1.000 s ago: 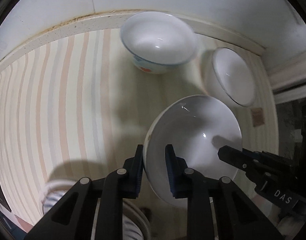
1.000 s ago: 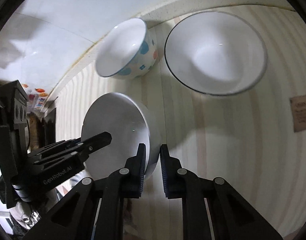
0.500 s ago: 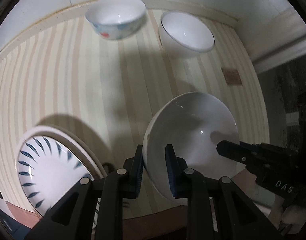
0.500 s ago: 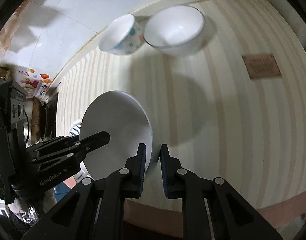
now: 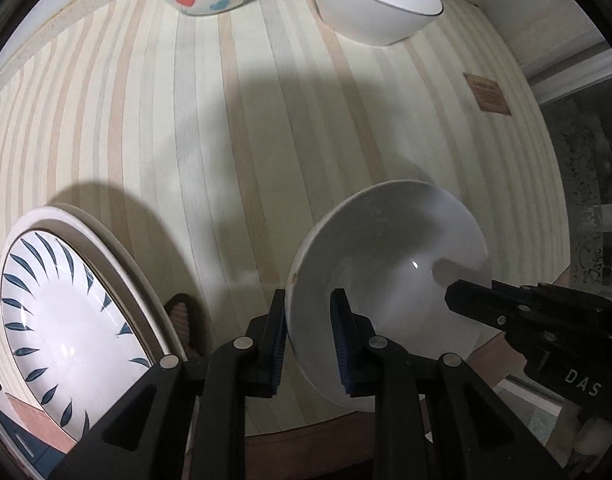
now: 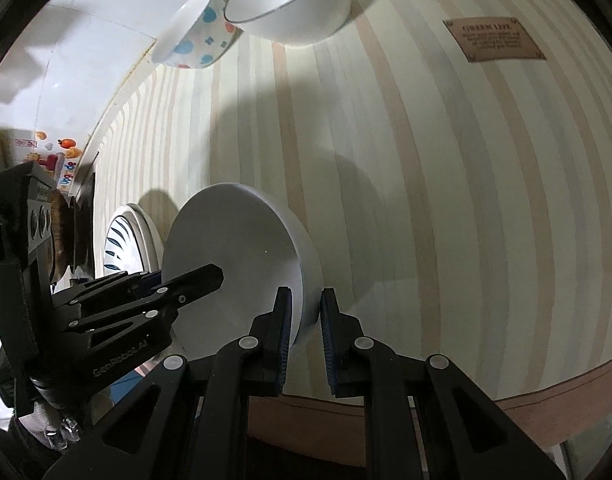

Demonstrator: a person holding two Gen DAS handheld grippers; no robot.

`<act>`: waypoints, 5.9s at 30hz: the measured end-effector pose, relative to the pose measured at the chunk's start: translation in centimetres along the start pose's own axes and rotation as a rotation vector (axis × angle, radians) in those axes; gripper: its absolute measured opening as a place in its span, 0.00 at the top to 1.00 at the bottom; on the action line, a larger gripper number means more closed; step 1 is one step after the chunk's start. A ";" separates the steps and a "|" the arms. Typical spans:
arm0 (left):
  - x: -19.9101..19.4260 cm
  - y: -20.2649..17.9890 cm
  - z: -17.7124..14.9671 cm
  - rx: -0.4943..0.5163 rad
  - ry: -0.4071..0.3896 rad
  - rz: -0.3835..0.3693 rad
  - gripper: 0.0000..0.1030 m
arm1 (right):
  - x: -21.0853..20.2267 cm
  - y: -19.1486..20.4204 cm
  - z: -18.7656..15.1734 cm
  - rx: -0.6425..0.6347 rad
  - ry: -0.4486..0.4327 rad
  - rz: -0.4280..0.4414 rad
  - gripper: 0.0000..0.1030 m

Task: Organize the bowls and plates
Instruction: 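Lift the white bowl with both grippers toward the blue-dot bowl, then nest the held white bowl into the blue-dot bowl with both grippers, then lift the nested bowls with both grippers toward the black-rimmed bowl, then lower the nested bowls into the black-rimmed white bowl with both grippers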

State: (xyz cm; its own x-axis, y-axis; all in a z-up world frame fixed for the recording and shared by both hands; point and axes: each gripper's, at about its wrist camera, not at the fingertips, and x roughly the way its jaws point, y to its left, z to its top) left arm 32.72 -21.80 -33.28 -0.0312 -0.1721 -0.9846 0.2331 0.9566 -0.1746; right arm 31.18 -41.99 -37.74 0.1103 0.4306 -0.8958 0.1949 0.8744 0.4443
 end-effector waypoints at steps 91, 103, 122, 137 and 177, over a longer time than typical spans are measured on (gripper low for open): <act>-8.5 -0.6 1.1 0.097 -0.067 -0.023 0.83 | -6.0 4.4 0.1 -0.060 -0.099 -0.081 0.89; -5.3 -1.4 0.9 0.138 0.013 0.033 0.83 | -3.7 2.7 -1.4 -0.033 -0.041 -0.082 0.89; -3.9 -2.5 1.0 0.172 0.029 0.080 0.83 | -2.8 2.0 -0.8 -0.015 -0.001 -0.102 0.89; -6.6 -2.4 1.0 0.162 -0.006 0.063 0.83 | -3.5 2.1 -1.0 -0.008 0.022 -0.075 0.87; 1.2 -1.4 24.2 -0.023 0.038 -0.010 0.74 | -0.3 -4.5 23.6 0.118 -0.003 -0.076 0.55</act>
State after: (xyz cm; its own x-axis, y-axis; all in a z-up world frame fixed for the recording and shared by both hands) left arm 55.85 -29.04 -34.00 -0.0704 -0.1729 -0.9824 0.2104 0.9601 -0.1841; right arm 53.31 -51.32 -39.20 0.0934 0.3633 -0.9270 0.3160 0.8721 0.3736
